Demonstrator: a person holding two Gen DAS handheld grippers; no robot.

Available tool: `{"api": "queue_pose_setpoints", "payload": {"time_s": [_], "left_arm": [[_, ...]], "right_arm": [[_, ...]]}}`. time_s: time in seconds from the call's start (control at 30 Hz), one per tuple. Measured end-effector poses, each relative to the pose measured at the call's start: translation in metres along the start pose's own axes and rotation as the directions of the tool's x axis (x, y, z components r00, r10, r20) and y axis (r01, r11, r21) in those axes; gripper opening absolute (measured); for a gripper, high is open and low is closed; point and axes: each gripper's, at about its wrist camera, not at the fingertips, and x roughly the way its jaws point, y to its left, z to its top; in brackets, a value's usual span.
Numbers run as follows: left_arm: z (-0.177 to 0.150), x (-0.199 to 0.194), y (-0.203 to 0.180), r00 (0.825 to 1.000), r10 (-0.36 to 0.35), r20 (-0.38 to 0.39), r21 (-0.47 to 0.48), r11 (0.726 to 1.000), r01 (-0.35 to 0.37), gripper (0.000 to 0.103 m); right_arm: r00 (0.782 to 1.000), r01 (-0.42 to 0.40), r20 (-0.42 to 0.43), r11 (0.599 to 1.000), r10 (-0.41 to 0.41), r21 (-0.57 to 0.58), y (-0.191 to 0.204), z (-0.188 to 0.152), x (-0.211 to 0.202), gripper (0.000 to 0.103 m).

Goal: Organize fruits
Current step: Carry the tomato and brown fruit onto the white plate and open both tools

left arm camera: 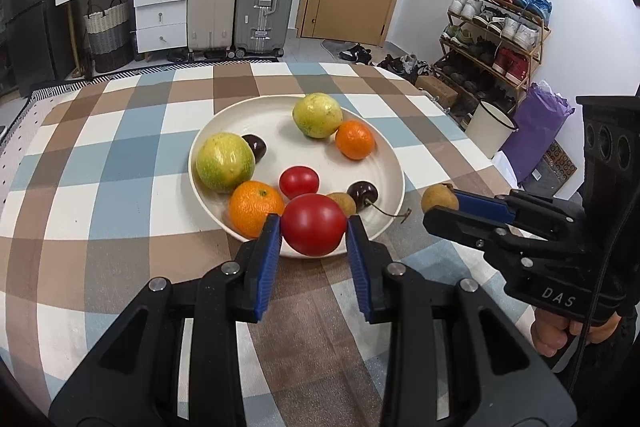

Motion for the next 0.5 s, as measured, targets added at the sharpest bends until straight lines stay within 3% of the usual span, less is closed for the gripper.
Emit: {"api": "queue_pose_setpoints", "payload": {"time_s": [0.5], "left_arm": [[0.023, -0.005, 0.004, 0.999, 0.012, 0.042, 0.008, 1.0, -0.012, 0.03]], "right_arm": [[0.998, 0.005, 0.056, 1.0, -0.006, 0.011, 0.0, 0.031, -0.004, 0.026]]}}
